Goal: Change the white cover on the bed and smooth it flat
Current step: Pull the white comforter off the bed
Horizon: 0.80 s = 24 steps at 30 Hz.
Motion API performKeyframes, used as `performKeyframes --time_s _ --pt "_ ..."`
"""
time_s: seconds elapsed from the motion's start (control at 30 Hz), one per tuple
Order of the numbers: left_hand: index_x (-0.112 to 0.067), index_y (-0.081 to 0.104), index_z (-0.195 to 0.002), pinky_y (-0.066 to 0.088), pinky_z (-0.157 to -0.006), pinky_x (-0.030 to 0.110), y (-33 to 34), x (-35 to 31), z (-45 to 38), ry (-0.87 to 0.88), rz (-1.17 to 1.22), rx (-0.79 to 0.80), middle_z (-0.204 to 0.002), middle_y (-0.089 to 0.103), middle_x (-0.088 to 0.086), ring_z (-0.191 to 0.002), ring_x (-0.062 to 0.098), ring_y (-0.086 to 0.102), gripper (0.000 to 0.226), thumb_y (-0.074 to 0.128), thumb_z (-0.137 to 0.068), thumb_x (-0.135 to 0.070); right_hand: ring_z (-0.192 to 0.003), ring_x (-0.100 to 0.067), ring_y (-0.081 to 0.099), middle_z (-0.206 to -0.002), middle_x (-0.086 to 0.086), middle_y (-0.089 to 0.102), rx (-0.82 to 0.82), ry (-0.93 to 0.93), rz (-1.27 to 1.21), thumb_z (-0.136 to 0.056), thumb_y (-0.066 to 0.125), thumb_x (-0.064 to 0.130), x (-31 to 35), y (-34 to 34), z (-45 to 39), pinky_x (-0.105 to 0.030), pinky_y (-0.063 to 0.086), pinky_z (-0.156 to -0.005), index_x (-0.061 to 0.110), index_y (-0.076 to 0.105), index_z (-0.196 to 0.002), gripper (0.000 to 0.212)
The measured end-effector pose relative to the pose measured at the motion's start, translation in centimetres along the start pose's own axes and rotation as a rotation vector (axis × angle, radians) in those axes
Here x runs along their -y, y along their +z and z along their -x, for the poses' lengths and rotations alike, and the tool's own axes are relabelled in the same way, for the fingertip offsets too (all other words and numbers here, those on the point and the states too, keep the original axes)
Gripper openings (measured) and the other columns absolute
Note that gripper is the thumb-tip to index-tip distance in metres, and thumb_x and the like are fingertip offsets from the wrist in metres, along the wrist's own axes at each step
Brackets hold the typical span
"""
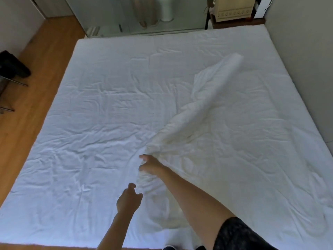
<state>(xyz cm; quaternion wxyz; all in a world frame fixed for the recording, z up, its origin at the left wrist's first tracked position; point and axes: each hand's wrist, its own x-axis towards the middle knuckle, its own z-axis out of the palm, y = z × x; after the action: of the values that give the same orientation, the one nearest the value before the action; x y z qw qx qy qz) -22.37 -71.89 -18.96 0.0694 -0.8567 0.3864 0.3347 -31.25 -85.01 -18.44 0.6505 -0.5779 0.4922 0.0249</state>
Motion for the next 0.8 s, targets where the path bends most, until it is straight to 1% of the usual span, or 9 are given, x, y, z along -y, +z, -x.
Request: performKeyframes --time_s 0.03,0.07,0.13,0.2,0.4,0.63,0.7,0.8 --pt "-0.021 0.042 -0.132 0.042 -0.088 0.03 0.4 1.1 -0.1 -0.007 0.0 0.012 -0.126 0.056 0.005 -0.113 0.024 0.057 0.042 0.052 -0.092 -0.027 -0.126 -0.026 0.05 -0.149 -0.008 0.04 0.028 0.013 0.006 -0.087 0.063 0.011 0.1 1.4 -0.2 -0.028 0.041 -0.09 0.015 0.037 -0.146 0.064" --pt "-0.02 0.041 -0.134 0.042 -0.09 0.031 0.7 1.9 -0.2 -0.004 0.0 0.015 -0.128 0.054 0.006 -0.114 0.024 0.056 0.043 0.051 -0.093 -0.028 -0.125 -0.026 0.051 -0.148 -0.008 0.042 0.042 0.023 0.023 -0.087 0.063 0.014 0.0 2.5 -0.2 -0.03 0.041 -0.089 0.016 0.039 -0.146 0.063" --pt "-0.019 0.04 -0.135 0.042 -0.092 0.032 1.4 2.4 -0.4 0.018 0.0 0.027 -0.13 0.052 0.006 -0.116 0.023 0.054 0.044 0.051 -0.093 -0.028 -0.128 -0.024 0.048 -0.147 -0.007 0.043 0.037 0.039 0.085 -0.088 0.062 0.018 -1.2 2.9 0.2 -0.032 0.04 -0.097 0.018 0.04 -0.145 0.061" --pt "-0.019 0.041 -0.136 0.042 -0.093 0.033 1.9 1.7 -0.7 0.054 -0.011 0.045 -0.131 0.051 0.006 -0.119 0.023 0.052 0.044 0.051 -0.094 -0.029 -0.129 -0.023 0.047 -0.147 -0.006 0.044 -0.013 0.086 0.128 -0.089 0.06 0.02 -3.4 1.6 0.8 -0.031 0.039 -0.1 0.017 0.04 -0.144 0.059" --pt "-0.019 0.042 -0.135 0.041 -0.094 0.031 4.7 -4.0 -0.1 0.22 -0.049 0.082 -0.131 0.051 0.005 -0.121 0.022 0.049 0.042 0.049 -0.095 -0.027 -0.124 -0.024 0.051 -0.139 -0.006 0.053 -0.299 0.285 0.12 -0.09 0.055 0.022 -12.4 -7.1 5.4 -0.028 0.04 -0.098 0.017 0.047 -0.138 0.049" --pt "-0.02 0.042 -0.136 0.043 -0.095 0.03 10.6 -12.0 2.6 0.361 -0.169 0.139 -0.129 0.05 0.004 -0.12 0.02 0.048 0.041 0.049 -0.096 -0.028 -0.126 -0.022 0.049 -0.139 -0.004 0.051 -0.472 0.401 0.119 -0.093 0.053 0.025 -24.1 -15.7 13.5 -0.029 0.04 -0.096 0.016 0.046 -0.138 0.047" --pt "-0.02 0.04 -0.137 0.043 -0.095 0.029 12.7 -14.7 3.6 0.399 -0.211 0.145 -0.132 0.048 0.003 -0.122 0.019 0.047 0.042 0.048 -0.096 -0.029 -0.125 -0.022 0.048 -0.139 -0.005 0.051 -0.533 0.434 0.104 -0.092 0.052 0.025 -28.0 -18.0 15.7 -0.032 0.04 -0.098 0.017 0.046 -0.139 0.048" --pt "-0.021 0.035 -0.142 0.042 -0.096 0.026 16.3 -19.0 5.1 0.46 -0.28 0.131 -0.139 0.043 0.0 -0.127 0.017 0.042 0.047 0.045 -0.098 -0.031 -0.129 -0.024 0.043 -0.141 -0.006 0.047 -0.628 0.466 0.098 -0.093 0.052 0.027 -33.9 -21.2 18.4 -0.034 0.037 -0.101 0.018 0.041 -0.142 0.051"
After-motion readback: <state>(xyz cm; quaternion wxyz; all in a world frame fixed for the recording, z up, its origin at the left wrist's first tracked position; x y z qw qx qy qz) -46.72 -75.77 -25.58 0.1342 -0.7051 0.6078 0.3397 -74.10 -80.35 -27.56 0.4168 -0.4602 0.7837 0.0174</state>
